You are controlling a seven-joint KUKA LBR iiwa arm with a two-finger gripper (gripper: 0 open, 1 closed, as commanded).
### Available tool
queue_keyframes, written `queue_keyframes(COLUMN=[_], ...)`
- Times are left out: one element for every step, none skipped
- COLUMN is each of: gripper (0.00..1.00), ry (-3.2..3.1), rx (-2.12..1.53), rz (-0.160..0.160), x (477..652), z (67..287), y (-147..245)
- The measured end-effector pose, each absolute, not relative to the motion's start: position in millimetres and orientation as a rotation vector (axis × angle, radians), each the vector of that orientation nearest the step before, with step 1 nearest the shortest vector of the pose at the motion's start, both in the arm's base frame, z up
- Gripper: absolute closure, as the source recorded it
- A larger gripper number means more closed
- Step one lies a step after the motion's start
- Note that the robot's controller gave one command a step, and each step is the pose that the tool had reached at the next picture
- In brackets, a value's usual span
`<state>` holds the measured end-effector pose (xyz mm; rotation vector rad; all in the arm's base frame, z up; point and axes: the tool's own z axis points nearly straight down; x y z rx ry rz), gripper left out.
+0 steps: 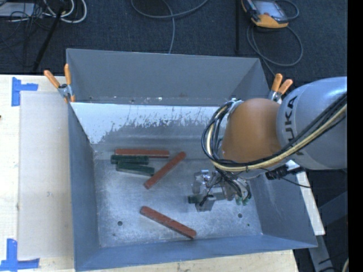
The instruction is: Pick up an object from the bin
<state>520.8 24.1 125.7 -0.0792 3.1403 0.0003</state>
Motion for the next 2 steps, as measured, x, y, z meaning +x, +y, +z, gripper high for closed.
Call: queue_keyframes(gripper=[1.00, 1.00], ry=[3.141, 3.140], rx=[-0.078, -0.078], rz=[0.000, 0.000], x=[520.5, 520.8], z=[136.2, 143.8], y=[24.1, 24.2])
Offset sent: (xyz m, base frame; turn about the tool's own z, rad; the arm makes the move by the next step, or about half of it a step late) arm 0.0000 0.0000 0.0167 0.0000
